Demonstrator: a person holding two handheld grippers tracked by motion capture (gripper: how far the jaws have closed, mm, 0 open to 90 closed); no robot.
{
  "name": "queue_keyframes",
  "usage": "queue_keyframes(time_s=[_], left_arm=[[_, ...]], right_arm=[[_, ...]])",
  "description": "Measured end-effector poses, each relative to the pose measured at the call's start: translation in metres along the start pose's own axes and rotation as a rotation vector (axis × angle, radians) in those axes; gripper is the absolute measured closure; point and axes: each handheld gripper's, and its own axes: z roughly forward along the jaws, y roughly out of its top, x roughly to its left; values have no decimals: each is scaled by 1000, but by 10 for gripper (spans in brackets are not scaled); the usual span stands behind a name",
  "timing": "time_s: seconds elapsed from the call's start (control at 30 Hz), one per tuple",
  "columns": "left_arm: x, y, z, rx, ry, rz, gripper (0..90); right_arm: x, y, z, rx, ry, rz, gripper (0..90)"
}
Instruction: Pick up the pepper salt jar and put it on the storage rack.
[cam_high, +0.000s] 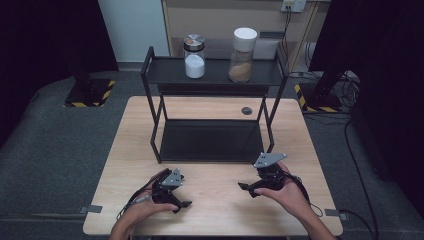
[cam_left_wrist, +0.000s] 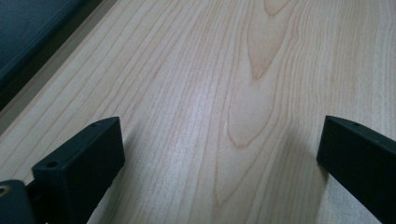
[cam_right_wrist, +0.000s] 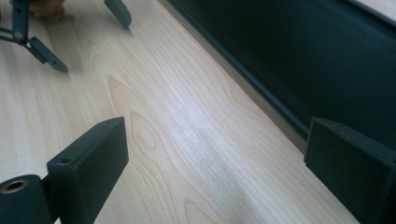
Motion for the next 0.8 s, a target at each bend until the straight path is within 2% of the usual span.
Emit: queue_keyframes(time_s=[0.4,0.8], left_arm=[[0,0,0,0,0,-1,0],[0,0,0,0,1,-1,0]], right_arm=[[-1,-13,8,12,7,14,74],[1,-29,25,71,16,21,72]])
